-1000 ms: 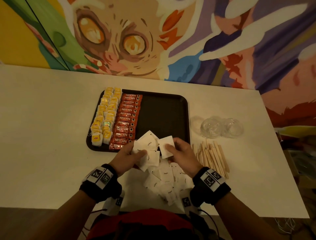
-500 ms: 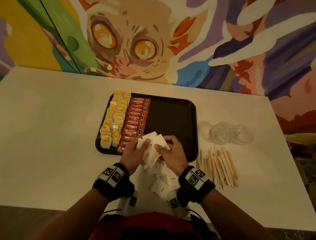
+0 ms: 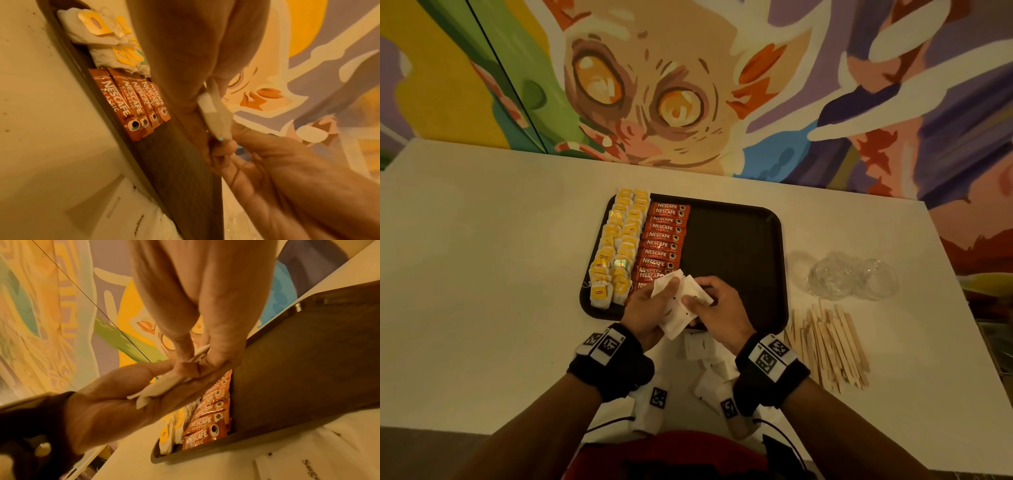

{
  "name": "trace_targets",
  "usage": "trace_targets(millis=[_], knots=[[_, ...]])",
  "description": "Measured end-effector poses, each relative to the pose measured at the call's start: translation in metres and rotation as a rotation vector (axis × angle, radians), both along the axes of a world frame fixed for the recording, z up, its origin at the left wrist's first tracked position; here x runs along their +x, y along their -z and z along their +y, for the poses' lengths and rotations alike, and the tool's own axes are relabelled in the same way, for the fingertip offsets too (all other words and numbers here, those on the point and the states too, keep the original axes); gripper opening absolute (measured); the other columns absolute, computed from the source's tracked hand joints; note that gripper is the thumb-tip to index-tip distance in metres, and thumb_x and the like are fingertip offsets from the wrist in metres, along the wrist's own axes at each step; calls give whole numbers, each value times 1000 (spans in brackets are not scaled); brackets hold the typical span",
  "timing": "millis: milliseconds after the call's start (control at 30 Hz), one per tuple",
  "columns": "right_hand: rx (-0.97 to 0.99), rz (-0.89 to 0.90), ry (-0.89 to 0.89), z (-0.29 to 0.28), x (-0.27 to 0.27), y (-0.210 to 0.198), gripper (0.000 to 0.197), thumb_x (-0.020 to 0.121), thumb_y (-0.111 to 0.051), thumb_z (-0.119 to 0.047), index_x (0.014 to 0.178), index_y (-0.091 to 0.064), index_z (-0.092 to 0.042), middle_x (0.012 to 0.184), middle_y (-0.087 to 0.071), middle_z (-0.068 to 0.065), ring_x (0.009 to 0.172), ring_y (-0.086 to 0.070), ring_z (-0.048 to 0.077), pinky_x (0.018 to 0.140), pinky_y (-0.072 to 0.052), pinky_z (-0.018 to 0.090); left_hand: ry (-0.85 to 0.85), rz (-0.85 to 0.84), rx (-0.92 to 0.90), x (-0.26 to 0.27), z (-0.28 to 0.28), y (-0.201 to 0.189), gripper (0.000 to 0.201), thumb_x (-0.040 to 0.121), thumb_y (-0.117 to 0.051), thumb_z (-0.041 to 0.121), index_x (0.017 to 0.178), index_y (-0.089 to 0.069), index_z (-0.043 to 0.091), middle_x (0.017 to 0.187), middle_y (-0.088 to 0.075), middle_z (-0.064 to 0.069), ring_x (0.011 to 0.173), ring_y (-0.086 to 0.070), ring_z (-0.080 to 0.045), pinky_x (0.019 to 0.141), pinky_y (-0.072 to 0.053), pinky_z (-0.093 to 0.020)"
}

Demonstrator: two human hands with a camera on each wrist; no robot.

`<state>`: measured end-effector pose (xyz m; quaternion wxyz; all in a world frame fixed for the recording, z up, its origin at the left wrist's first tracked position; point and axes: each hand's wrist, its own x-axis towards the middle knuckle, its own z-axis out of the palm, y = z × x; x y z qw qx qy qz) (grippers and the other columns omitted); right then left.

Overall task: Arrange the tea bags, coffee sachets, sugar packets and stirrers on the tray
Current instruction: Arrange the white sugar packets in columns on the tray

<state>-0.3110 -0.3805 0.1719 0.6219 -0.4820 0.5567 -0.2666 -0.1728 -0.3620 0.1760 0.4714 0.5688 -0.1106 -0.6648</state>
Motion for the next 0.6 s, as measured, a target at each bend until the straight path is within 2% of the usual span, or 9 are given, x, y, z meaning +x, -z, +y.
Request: trace_targets(millis=[100, 200, 267, 367, 433, 500, 600], knots=[[-16, -13, -11, -6, -1, -3, 31, 90, -69, -12, 118, -62, -21, 107, -68, 1, 87, -73, 18, 71, -62, 35, 19, -90, -60, 6, -4, -1, 17, 96, -56, 17, 111, -65, 14, 95, -73, -9, 82, -72, -24, 63, -58, -37], [-36, 15, 7, -15, -6, -8, 36, 88, -70, -10, 122, -61, -18, 107, -70, 6, 80, -74, 18, 77, -61, 35, 6, -198, -128, 11, -9, -7, 10, 95, -58, 19, 104, -63, 18, 91, -73, -8, 76, -72, -25, 55, -58, -37], [-55, 47, 57, -22, -11, -13, 32, 87, -72, -11, 117, -63, -16, 103, -72, 5, 79, -73, 18, 79, -61, 33, 27, -216, -165, 16, -10, -14, 9, 92, -62, 18, 102, -61, 18, 86, -73, -9, 71, -72, -27, 51, -58, -42], [-132, 82, 59, -34, -20, -18, 15, 90, -68, -11, 103, -71, -16, 102, -73, 2, 87, -72, 18, 76, -60, 30, 143, -221, -231, 25, -13, -22, 16, 90, -63, 13, 106, -60, 13, 85, -73, -14, 68, -71, -28, 50, -58, -39], [-198, 139, -3, -43, -25, -22, 14, 91, -66, -12, 99, -72, -22, 105, -71, -2, 97, -68, 13, 73, -56, 24, 216, -295, -249, 31, -15, -21, 16, 91, -62, 15, 106, -60, 16, 94, -72, -14, 79, -71, -28, 58, -58, -37], [-271, 223, -99, -50, -27, -27, 15, 92, -65, -15, 99, -72, -27, 107, -70, -8, 104, -64, 8, 79, -54, 22, 286, -484, -250, 37, -20, -15, 16, 91, -63, 22, 106, -60, 23, 103, -69, -4, 95, -67, -22, 71, -56, -34], [-331, 304, -246, -57, -23, -35, 17, 94, -63, -14, 101, -75, -25, 106, -70, -11, 104, -61, 2, 90, -49, 18, 379, -610, -281, 39, -25, -16, 21, 90, -64, 26, 111, -58, 25, 104, -63, 7, 97, -61, -9, 73, -49, -24]])
